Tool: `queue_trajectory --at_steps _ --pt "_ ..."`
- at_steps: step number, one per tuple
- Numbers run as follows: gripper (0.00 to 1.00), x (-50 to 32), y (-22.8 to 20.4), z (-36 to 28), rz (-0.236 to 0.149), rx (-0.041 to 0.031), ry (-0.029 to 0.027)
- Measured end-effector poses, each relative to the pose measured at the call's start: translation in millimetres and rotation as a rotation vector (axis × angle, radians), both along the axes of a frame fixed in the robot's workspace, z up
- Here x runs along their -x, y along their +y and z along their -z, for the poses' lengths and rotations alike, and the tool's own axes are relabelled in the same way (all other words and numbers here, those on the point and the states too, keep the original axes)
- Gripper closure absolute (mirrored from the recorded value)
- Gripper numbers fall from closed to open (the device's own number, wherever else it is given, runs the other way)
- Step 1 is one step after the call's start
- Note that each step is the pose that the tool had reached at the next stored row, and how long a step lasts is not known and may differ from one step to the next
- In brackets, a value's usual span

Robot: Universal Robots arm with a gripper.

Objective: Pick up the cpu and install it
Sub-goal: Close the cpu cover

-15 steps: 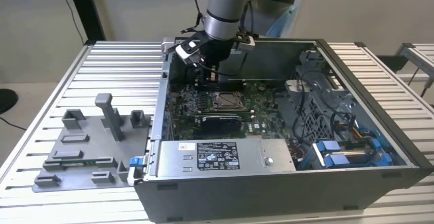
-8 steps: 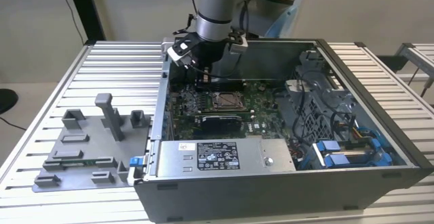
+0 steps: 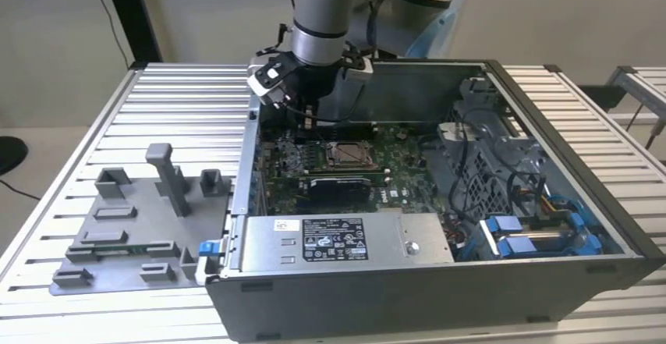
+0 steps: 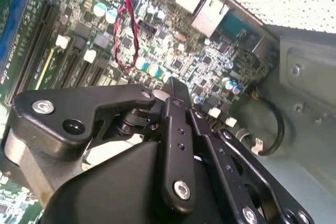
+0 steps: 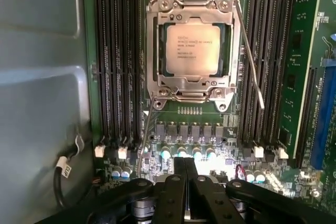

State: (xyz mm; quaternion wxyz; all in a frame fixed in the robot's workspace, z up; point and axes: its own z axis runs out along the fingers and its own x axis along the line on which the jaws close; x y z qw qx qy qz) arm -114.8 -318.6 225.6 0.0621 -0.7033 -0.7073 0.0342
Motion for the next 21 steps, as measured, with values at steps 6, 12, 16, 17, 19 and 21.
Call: queue_trajectory --at_steps 6,12,16,17,19,21 --pt "1.0 0.5 -0.1 -0.2 0.0 0.0001 0.0" --pt "1.0 1.1 -0.1 -10.6 -0.006 -0.0099 0.0" --pt "1.0 4.0 0.5 -11.1 -0.017 -0.0101 -0.0035" --pt "1.0 4.4 1.1 -11.1 -0.019 -0.0106 -0.0051" --pt "1.0 5.3 2.6 -11.1 -0.023 -0.0145 -0.0096" --pt "1.0 5.8 4.2 -10.9 -0.027 -0.0218 -0.0145"
